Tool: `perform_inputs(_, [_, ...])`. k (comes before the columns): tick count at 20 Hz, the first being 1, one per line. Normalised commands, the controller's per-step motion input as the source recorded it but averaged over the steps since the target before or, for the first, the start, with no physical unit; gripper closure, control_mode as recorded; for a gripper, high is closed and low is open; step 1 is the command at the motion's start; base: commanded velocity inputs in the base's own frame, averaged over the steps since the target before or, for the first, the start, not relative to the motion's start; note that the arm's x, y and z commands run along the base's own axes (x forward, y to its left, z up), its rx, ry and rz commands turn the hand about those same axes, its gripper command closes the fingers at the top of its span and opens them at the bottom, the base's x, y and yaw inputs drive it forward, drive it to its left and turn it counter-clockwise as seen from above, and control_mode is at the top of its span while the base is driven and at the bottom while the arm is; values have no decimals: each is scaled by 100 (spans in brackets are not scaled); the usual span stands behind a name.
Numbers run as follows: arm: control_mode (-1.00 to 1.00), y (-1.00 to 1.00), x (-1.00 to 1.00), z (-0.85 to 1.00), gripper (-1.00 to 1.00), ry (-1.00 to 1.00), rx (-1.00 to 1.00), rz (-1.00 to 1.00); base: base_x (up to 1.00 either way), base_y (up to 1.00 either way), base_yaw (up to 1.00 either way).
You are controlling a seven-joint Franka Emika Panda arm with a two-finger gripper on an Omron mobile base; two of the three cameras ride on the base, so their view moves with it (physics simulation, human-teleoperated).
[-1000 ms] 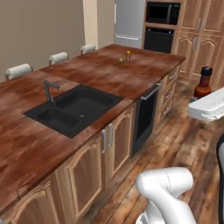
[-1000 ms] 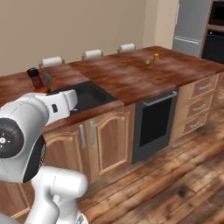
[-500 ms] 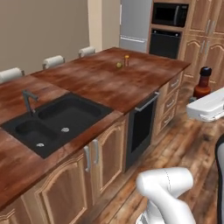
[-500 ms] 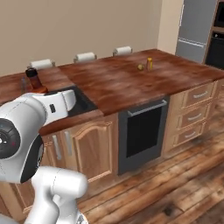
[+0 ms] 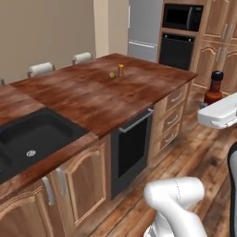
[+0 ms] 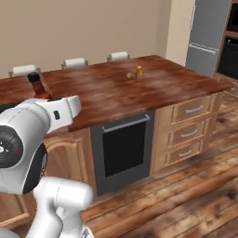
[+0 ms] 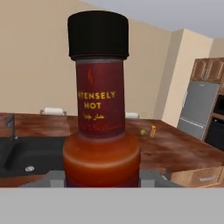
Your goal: Move the condiment bottle and oil and vinegar bottle from the cabinet to the dining counter.
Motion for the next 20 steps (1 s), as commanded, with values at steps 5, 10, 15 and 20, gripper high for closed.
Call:
perform_inputs(5, [100,0,0,0,100,0,0,0,13,-100,18])
perform_inputs(10, [100,0,0,0,100,0,0,0,8,-100,18])
perform_inputs(15, [100,0,0,0,100,0,0,0,5,-100,20])
perform_inputs(20, [100,0,0,0,100,0,0,0,4,-100,23])
